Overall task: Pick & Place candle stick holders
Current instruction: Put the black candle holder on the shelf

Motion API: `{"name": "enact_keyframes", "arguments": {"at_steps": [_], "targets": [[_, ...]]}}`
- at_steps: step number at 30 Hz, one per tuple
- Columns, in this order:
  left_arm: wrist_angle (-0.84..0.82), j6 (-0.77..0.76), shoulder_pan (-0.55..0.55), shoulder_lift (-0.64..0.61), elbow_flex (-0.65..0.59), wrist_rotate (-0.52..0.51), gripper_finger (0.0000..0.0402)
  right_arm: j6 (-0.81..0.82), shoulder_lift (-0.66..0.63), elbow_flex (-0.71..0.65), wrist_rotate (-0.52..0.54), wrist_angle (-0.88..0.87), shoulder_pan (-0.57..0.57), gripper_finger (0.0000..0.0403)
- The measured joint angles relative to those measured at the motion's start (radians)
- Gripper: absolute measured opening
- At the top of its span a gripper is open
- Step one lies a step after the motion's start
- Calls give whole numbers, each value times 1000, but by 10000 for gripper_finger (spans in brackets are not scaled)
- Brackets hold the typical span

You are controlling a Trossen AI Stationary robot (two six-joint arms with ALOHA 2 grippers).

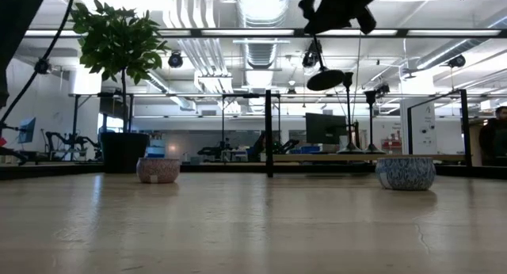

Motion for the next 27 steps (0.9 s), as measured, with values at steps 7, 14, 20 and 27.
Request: {"name": "enact_keyframes", "arguments": {"at_steps": [7,14,20,27], "targets": [[13,-27,3,-85,-16,-102,247,-106,-43,-168,234,282,63,9],[217,-80,29,-254,-253,-188,246,-136,-15,-232,262,361,78,9],[562,-184,30,-500,-717,-225,246,-174,-32,-263,252,388,87,9],[817,-280,31,-775,-1150,-366,246,-227,-63,-271,251,400,90,10]]}}
